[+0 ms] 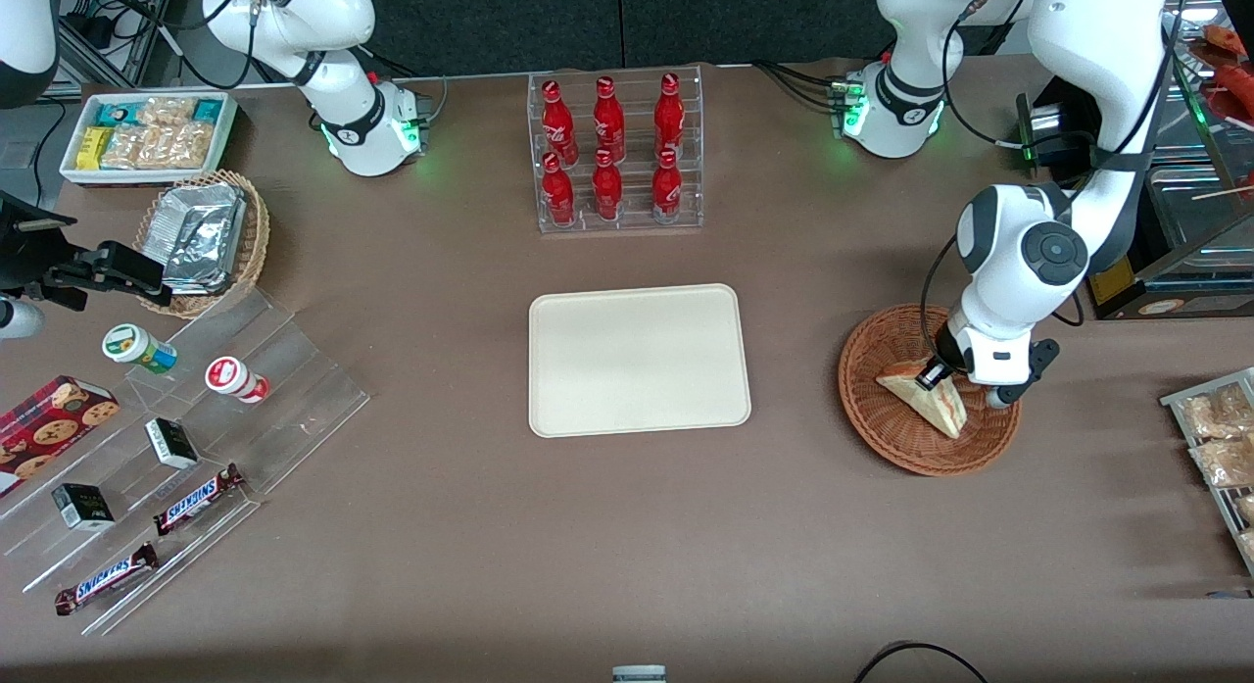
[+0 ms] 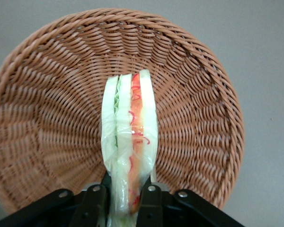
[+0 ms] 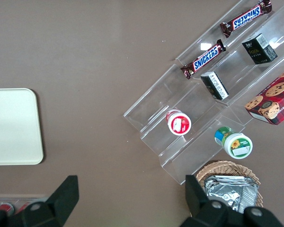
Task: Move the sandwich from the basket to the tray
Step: 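Lift the sandwich out of the basket and carry it toward the tray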
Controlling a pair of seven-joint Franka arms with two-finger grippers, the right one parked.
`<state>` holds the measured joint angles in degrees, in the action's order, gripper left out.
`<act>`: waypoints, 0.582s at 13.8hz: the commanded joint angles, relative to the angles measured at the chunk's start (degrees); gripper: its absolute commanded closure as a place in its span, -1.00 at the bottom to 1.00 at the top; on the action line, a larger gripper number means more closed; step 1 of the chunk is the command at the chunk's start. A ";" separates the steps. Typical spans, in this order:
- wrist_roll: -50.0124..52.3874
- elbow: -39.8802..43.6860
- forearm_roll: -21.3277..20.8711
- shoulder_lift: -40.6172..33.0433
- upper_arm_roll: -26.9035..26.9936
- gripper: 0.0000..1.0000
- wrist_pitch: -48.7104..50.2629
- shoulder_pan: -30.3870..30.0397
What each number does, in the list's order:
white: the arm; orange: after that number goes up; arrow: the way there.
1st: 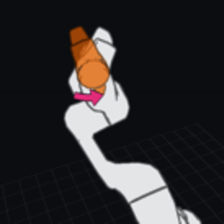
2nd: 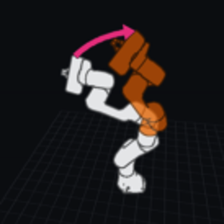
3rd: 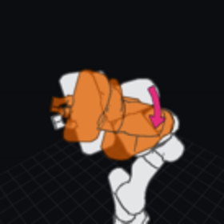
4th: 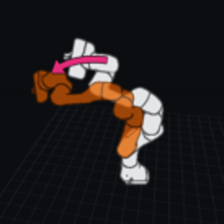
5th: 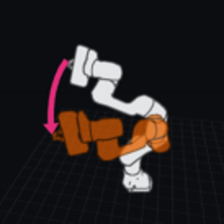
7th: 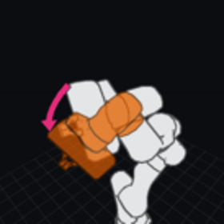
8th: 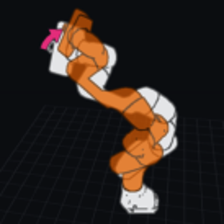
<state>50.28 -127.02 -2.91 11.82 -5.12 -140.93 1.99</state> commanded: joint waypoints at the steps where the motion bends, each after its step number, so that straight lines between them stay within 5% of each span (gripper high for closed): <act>1: 0.08 10.00 -0.69 -2.06 -1.03 1.00 17.20 1.52; 4: 0.08 21.09 -0.70 -1.45 -4.71 1.00 29.90 3.98; 8: 0.95 26.12 -0.78 0.39 -14.02 1.00 31.16 4.34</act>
<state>50.41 -104.08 -2.96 9.72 -15.76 -110.99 6.14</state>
